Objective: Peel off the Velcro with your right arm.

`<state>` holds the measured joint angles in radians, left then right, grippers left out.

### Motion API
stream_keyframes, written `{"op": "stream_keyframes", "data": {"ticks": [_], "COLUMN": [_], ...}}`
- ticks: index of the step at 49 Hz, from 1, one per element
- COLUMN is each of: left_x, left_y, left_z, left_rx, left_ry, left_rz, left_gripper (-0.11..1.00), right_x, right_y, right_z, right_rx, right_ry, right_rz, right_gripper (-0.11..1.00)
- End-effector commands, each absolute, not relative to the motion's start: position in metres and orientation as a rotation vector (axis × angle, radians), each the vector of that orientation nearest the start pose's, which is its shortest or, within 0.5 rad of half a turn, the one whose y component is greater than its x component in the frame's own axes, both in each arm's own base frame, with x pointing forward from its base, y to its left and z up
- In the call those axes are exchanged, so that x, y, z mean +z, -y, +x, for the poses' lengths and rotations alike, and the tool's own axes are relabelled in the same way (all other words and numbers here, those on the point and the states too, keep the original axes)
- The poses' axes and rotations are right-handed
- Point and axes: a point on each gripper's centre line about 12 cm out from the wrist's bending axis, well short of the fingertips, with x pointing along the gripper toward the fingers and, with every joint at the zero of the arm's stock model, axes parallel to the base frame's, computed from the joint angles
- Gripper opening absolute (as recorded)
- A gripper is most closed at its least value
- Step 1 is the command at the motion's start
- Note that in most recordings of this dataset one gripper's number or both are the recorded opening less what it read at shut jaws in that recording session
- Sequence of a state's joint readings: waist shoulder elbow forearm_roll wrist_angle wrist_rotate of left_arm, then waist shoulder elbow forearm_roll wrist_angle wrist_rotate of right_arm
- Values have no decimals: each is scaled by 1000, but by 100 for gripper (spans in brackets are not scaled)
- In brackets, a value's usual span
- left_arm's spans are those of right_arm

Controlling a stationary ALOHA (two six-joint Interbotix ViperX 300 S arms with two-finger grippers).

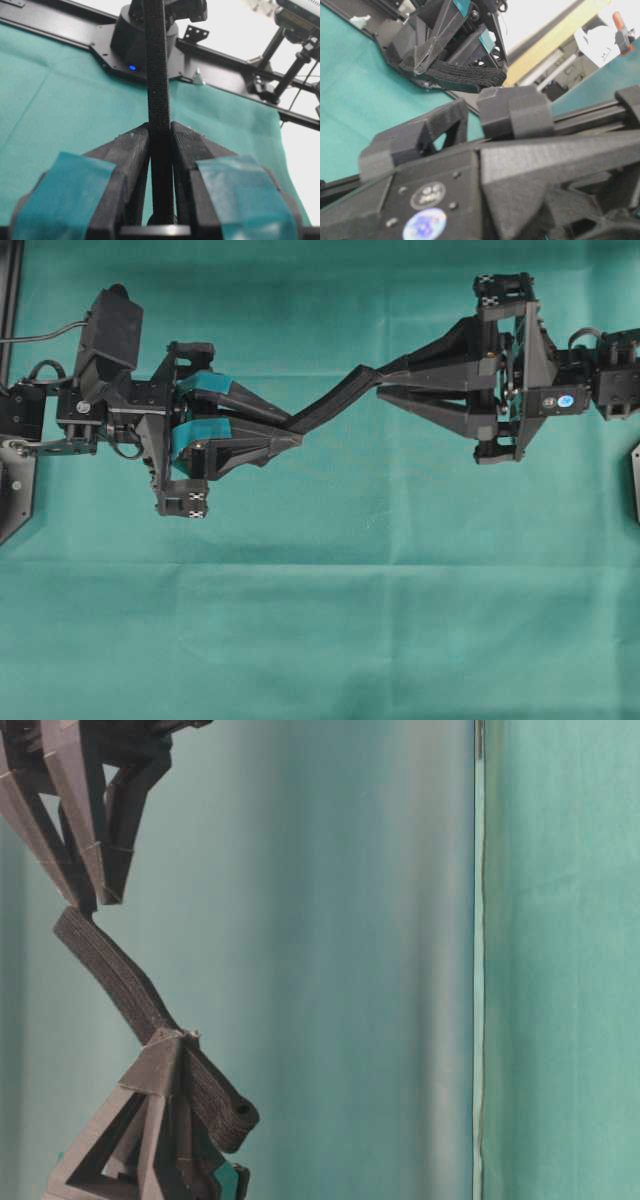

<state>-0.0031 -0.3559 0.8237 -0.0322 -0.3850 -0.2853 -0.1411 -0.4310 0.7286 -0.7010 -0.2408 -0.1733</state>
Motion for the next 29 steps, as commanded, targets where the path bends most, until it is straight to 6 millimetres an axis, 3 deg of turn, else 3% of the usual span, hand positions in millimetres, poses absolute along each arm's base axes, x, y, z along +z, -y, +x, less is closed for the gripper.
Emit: {"op": "stream_keyframes", "data": {"ticks": [1,9,29], "left_x": [293,293,293], "left_y": [1,2,3], "left_z": [338,338,338], "left_rx": [14,10,8], "left_ry": [-54,-55,-55], "left_rz": [-313,-311,-311], "left_gripper": [13,13,13], "right_x": [336,337,335], "right_y": [28,28,29], "right_z": [333,333,332], "right_rx": [51,50,48], "right_ry": [-61,-63,-70], "right_rz": [-850,-851,-847], "right_gripper": [25,9,9]}}
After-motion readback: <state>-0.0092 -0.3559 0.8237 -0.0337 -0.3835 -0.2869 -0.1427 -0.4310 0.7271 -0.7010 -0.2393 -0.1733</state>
